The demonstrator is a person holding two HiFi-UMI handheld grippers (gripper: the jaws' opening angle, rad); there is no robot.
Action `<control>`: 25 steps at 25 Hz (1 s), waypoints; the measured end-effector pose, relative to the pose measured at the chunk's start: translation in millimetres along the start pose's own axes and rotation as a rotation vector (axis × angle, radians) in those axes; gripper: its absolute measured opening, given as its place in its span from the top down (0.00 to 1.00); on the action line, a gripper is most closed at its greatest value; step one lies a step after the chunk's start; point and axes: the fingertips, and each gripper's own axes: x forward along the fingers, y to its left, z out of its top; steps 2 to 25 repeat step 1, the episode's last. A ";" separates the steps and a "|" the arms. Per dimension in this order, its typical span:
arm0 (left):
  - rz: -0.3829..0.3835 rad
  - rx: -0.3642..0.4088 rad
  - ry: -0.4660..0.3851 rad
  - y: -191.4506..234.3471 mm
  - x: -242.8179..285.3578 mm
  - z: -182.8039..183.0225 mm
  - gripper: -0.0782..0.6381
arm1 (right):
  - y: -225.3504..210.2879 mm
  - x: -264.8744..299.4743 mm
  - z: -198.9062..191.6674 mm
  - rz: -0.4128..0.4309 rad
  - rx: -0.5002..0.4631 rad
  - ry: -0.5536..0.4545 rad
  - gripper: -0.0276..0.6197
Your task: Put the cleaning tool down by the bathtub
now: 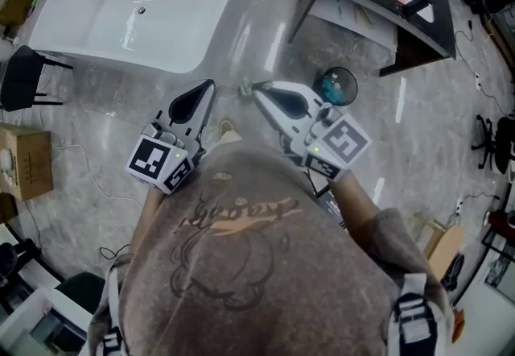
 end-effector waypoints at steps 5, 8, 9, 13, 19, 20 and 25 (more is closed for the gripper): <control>0.002 0.001 -0.001 0.8 0.2 -0.2 0.88 | -0.2 1.2 0.0 0.002 -0.004 0.001 0.95; 0.002 0.001 -0.001 0.8 0.2 -0.2 0.88 | -0.2 1.2 0.0 0.002 -0.004 0.001 0.95; 0.002 0.001 -0.001 0.8 0.2 -0.2 0.88 | -0.2 1.2 0.0 0.002 -0.004 0.001 0.95; 0.002 0.001 -0.001 0.8 0.2 -0.2 0.88 | -0.2 1.2 0.0 0.002 -0.004 0.001 0.95; 0.002 0.001 -0.001 0.8 0.2 -0.2 0.88 | -0.2 1.2 0.0 0.002 -0.004 0.001 0.95; 0.002 0.001 -0.001 0.8 0.2 -0.2 0.88 | -0.2 1.2 0.0 0.002 -0.004 0.001 0.95; 0.002 0.001 -0.001 0.8 0.2 -0.2 0.88 | -0.2 1.2 0.0 0.002 -0.004 0.001 0.95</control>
